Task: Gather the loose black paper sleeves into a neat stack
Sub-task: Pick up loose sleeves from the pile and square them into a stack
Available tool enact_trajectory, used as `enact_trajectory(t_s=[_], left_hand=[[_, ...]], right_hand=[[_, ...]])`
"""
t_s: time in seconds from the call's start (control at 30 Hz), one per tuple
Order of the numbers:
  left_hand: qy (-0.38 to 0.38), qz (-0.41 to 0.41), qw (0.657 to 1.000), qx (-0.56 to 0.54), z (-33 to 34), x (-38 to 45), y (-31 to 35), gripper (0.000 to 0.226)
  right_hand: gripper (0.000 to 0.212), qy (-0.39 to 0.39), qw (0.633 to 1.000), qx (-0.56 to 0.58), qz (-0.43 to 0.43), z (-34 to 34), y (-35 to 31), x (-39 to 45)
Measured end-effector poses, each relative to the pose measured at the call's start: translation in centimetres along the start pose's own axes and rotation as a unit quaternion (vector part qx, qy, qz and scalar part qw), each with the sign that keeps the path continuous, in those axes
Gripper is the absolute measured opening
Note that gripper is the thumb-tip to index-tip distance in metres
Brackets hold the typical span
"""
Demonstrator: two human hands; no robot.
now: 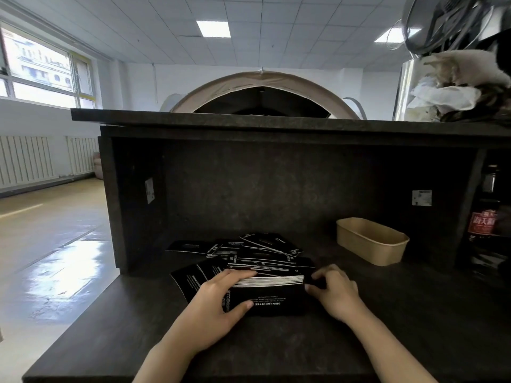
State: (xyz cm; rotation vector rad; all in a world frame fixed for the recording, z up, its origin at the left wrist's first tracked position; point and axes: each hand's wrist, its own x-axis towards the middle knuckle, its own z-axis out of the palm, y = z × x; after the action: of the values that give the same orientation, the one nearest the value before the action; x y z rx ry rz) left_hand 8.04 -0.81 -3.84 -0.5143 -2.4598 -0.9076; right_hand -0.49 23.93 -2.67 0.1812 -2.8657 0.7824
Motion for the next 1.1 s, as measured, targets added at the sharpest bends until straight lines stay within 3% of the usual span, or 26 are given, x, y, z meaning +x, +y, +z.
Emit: enact_trajectory(t_s=[0.13,0.3,0.5,0.67,0.8,0.87,0.97,1.1], left_hand=[[-0.003,0.006,1.000,0.007,-0.1,0.1,-0.1,0.048],[-0.002,0.000,1.000,0.006,-0.1,0.0,0.0,0.056],[0.005,-0.021,1.000,0.009,0.1,0.0,-0.2,0.073],[0.001,-0.025,1.000,-0.002,0.1,-0.2,-0.2,0.085],[-0.010,-0.005,1.000,0.011,0.1,0.0,0.1,0.072],[-0.037,0.008,0.999,0.026,0.3,0.0,0.3,0.067],[-0.058,0.021,0.997,0.035,0.4,0.2,0.4,0.064],[-0.055,0.021,0.997,0.040,0.6,0.1,0.3,0.061]], right_hand=[[0.026,0.014,0.993,0.109,0.030,-0.1,0.1,-0.1],[0.012,0.049,0.951,0.302,0.045,-0.5,0.2,-0.1],[0.031,0.032,0.922,0.384,-0.045,-1.2,-0.9,-0.9],[0.033,-0.015,0.905,0.391,-0.164,-1.3,-1.9,-2.1],[0.032,-0.081,0.924,0.320,-0.194,-0.6,-1.5,-2.3],[0.042,-0.116,0.928,0.278,-0.222,-0.4,-1.6,-2.4],[0.050,-0.061,0.935,0.227,-0.264,-0.4,-1.7,-2.2],[0.030,-0.050,0.933,0.180,-0.307,0.0,-1.5,-1.9]])
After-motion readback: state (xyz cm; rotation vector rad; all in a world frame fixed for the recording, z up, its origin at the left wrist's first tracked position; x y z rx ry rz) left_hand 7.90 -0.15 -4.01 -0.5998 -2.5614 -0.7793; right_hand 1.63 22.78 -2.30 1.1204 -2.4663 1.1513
